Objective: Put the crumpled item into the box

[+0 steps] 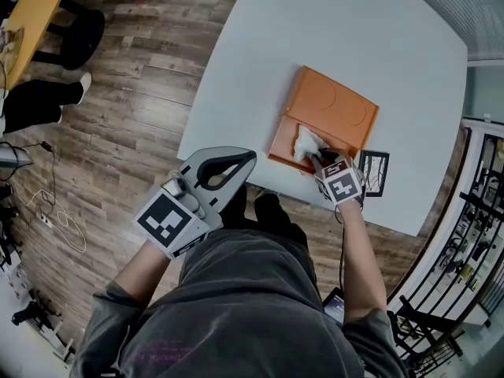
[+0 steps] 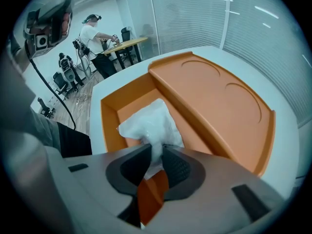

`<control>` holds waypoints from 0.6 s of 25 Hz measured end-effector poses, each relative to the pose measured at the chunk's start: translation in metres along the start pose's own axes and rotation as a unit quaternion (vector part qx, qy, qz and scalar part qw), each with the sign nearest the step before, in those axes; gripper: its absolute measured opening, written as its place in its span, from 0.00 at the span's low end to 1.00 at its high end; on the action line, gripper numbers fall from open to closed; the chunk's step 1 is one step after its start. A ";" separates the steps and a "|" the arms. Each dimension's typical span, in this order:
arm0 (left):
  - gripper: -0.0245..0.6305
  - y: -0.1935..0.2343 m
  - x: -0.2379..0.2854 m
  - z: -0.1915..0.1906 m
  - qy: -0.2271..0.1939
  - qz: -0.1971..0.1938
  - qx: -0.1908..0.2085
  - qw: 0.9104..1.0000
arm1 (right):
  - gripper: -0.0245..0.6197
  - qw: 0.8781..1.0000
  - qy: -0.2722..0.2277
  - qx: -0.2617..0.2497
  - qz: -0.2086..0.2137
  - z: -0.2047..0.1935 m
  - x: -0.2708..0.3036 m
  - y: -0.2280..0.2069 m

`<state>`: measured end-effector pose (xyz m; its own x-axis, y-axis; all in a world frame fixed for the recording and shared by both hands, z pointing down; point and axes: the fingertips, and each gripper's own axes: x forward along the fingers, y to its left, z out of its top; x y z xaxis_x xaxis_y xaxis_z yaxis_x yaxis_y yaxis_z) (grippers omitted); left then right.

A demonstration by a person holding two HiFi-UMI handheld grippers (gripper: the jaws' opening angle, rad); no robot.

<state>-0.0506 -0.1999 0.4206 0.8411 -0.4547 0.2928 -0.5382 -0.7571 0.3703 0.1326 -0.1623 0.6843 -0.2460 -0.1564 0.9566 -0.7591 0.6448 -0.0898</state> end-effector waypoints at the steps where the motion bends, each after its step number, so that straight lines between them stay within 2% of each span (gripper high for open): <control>1: 0.05 -0.001 0.001 0.001 0.000 -0.002 0.001 1.000 | 0.17 1.000 -0.001 0.001 0.000 0.000 0.000 0.000; 15: 0.05 -0.022 0.017 0.008 0.005 -0.023 0.018 1.000 | 0.23 0.999 -0.036 0.010 0.002 0.000 -0.004 0.000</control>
<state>-0.0236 -0.1946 0.4108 0.8644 -0.4138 0.2856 -0.4961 -0.7940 0.3513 0.1330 -0.1616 0.6802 -0.2911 -0.2085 0.9337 -0.7696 0.6308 -0.0990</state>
